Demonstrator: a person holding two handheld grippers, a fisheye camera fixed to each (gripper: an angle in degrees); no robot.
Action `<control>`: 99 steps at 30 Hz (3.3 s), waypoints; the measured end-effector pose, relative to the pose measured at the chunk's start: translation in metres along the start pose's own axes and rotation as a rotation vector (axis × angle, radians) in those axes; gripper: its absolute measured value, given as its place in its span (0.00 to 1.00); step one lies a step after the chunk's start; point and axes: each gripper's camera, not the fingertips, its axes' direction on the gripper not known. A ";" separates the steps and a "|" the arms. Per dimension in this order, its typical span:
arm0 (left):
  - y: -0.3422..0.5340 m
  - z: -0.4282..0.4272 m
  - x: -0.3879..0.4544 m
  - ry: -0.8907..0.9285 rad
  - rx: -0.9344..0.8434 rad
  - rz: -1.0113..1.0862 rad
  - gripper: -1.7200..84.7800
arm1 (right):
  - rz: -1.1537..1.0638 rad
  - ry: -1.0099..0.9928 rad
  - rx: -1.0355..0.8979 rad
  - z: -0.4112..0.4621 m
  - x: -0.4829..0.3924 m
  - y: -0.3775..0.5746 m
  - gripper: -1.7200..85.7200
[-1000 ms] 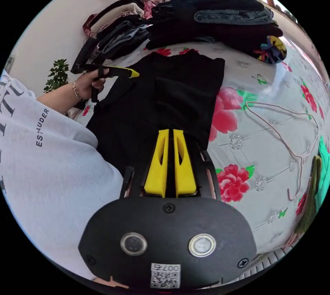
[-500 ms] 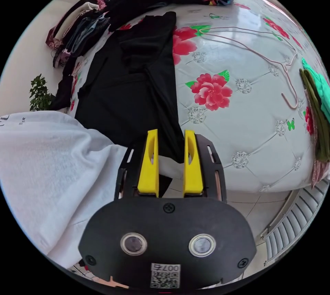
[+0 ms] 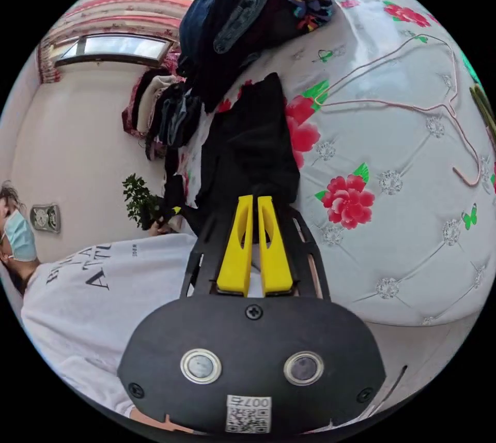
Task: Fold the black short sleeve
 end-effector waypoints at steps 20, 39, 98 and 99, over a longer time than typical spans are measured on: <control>-0.033 0.017 -0.131 -0.052 0.197 -0.400 0.10 | 0.283 0.007 0.282 0.044 0.097 -0.085 0.09; 0.053 -0.008 -0.198 0.150 0.341 -0.562 0.10 | -0.808 0.111 -0.156 0.235 -0.211 -0.184 0.03; 0.161 -0.037 0.079 -0.442 0.267 -0.141 0.12 | -0.551 0.743 -0.214 0.306 -0.173 0.096 0.07; 0.144 -0.013 0.099 -0.402 0.220 -0.055 0.12 | -0.462 0.677 -0.180 0.286 -0.166 0.098 0.08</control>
